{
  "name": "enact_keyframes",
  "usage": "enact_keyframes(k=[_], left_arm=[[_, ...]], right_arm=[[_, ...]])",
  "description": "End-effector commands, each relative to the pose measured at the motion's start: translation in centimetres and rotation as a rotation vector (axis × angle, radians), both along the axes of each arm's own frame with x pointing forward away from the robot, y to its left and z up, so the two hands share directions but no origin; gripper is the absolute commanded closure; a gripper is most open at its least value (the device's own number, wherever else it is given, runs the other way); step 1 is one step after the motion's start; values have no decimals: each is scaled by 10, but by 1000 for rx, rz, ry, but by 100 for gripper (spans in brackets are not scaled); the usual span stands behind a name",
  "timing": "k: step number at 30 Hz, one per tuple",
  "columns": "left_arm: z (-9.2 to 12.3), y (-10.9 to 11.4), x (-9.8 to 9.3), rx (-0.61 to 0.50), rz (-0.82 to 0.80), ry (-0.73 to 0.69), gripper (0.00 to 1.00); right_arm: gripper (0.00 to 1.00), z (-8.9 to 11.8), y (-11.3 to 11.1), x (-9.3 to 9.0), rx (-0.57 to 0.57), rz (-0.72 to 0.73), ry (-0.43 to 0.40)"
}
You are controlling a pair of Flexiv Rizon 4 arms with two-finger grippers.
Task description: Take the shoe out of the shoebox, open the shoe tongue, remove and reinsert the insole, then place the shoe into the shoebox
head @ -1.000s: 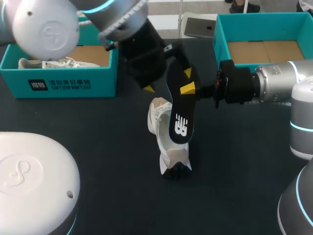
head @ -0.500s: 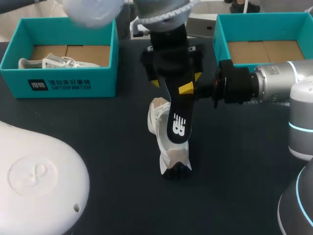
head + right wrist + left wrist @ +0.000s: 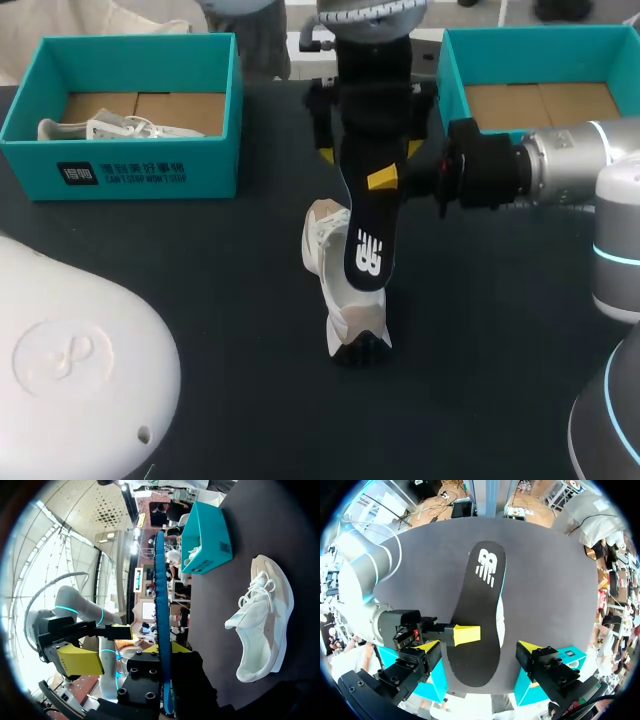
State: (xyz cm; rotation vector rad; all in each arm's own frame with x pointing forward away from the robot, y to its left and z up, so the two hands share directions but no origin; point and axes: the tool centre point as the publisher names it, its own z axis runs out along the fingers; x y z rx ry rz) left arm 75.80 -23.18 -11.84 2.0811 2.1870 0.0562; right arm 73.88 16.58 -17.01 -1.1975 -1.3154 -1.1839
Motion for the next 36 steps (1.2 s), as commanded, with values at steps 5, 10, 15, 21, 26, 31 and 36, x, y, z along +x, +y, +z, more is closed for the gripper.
enact_keyframes(k=[5,10,15,21,26,31,36], left_arm=[[-4,4,-1,-8,-20,-4,0],[-4,8,1,-66,-47,12,0],[4,32,-2,-335,-164,52,0],[6,54,-6,-550,-222,37,0],[8,68,-15,-686,-261,8,0],[4,78,-17,-813,-253,31,0],[2,83,-17,-843,-242,33,0]], right_arm=[[100,1,0,0,-4,2,1],[100,1,0,1,-3,3,2],[100,0,0,1,-2,5,5],[100,-2,-2,1,-2,2,10],[100,-2,-4,1,-2,1,13],[100,0,-7,0,-7,-1,16],[100,0,-9,-1,-10,-1,18]])
